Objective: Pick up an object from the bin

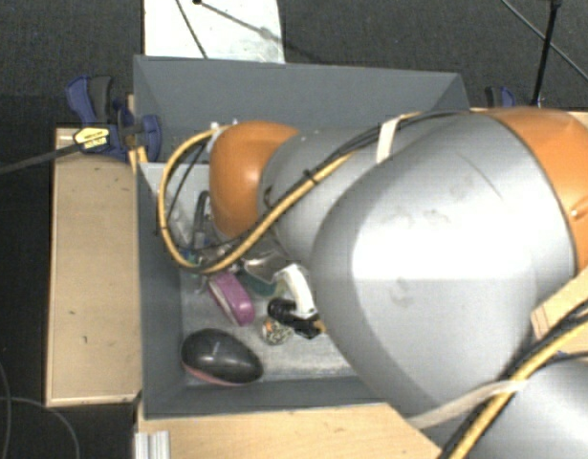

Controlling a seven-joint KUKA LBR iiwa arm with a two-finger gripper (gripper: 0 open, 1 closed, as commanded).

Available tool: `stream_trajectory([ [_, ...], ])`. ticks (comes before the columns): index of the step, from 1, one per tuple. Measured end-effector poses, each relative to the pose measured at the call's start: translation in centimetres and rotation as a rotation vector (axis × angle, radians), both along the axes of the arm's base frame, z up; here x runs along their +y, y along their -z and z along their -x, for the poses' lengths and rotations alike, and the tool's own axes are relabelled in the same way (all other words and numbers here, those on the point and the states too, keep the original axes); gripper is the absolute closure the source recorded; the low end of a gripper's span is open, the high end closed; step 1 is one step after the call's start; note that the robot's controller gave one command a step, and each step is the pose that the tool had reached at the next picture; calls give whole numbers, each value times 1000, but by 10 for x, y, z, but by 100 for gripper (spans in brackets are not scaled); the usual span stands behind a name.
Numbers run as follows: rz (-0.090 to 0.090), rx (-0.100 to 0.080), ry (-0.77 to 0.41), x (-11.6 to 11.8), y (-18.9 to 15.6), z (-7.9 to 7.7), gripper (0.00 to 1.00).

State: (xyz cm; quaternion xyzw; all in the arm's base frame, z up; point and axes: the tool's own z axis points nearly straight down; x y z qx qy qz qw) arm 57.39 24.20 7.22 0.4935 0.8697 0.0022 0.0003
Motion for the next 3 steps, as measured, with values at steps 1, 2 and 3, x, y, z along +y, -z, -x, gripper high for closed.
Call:
stream_trajectory([
  [1,1,-4,-10,0,-93,-2,100],
  [2,3,1,-20,0,-118,-2,100],
  [3,4,0,-26,0,-125,-2,100],
])
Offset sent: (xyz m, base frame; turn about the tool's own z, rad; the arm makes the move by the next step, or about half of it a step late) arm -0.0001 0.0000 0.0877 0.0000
